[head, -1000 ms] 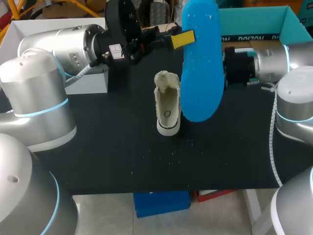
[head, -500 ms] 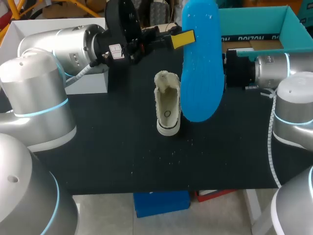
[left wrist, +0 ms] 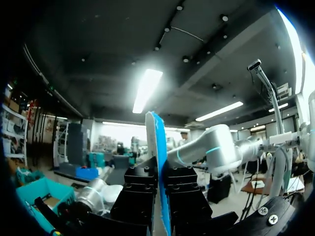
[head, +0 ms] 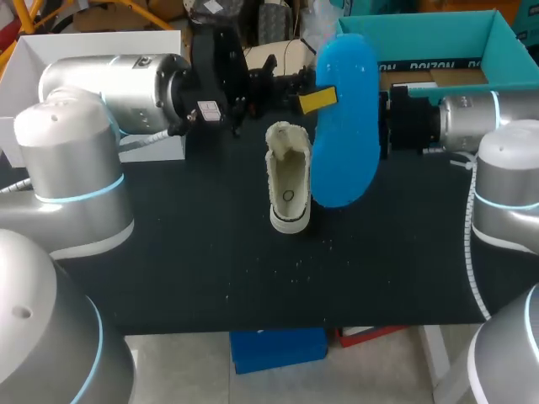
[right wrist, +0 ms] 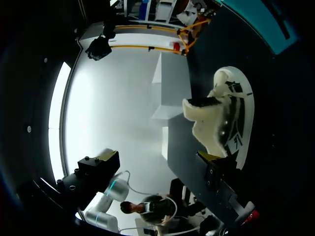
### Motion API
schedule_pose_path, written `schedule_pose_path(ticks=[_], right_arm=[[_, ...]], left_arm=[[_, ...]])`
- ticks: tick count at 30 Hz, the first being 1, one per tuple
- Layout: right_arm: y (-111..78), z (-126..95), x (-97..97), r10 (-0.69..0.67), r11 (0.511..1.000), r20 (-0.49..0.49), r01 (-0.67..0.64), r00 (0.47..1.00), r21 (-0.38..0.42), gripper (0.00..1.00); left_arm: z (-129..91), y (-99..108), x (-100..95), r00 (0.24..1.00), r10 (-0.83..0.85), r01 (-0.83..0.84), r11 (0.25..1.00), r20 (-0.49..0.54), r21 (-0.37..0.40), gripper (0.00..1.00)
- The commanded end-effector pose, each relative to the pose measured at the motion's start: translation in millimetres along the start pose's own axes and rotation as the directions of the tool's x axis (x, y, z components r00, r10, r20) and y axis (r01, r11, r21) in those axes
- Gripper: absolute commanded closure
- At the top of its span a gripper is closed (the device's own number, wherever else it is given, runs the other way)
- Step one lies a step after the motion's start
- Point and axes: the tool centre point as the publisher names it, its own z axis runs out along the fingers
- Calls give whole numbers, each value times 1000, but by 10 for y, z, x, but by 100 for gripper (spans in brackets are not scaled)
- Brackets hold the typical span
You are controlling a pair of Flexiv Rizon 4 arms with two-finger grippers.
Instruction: Take the shoe out of the shoebox, open the shoe tongue, remove and reinsert the insole, then place the shoe into the shoebox
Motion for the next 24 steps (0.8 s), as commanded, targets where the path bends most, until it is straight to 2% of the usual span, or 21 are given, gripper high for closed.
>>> schedule_pose_path(ticks=[1,14,15,17,18,20,22,24], right_arm=[[2,17,-5,-1,1000,0,1,1000,-2,0],[2,17,-5,-1,1000,0,1,1000,-2,0],[2,17,-5,-1,1000,0,1,1000,-2,0],[2,17,-5,-1,1000,0,1,1000,-2,0],[2,17,-5,-1,1000,0,1,1000,-2,0],[2,17,-5,-1,1000,0,1,1000,-2,0],[2,17,-5,-1,1000,0,1,1000,-2,0],[2,17,-5,-1,1000,0,1,1000,-2,0]], left_arm=[[-16,253,-101,998,-33,36,998,-57,49,100],[-16,253,-101,998,-33,36,998,-57,49,100],[44,201,-23,995,63,-58,997,-77,53,100],[124,250,116,977,192,-195,981,-97,-21,100],[131,289,146,965,235,-238,971,-120,-9,100],[149,429,254,933,324,-338,938,-157,-73,100],[111,552,336,901,396,-413,908,-179,-69,100],[64,683,377,871,459,-483,864,-175,-139,100]])
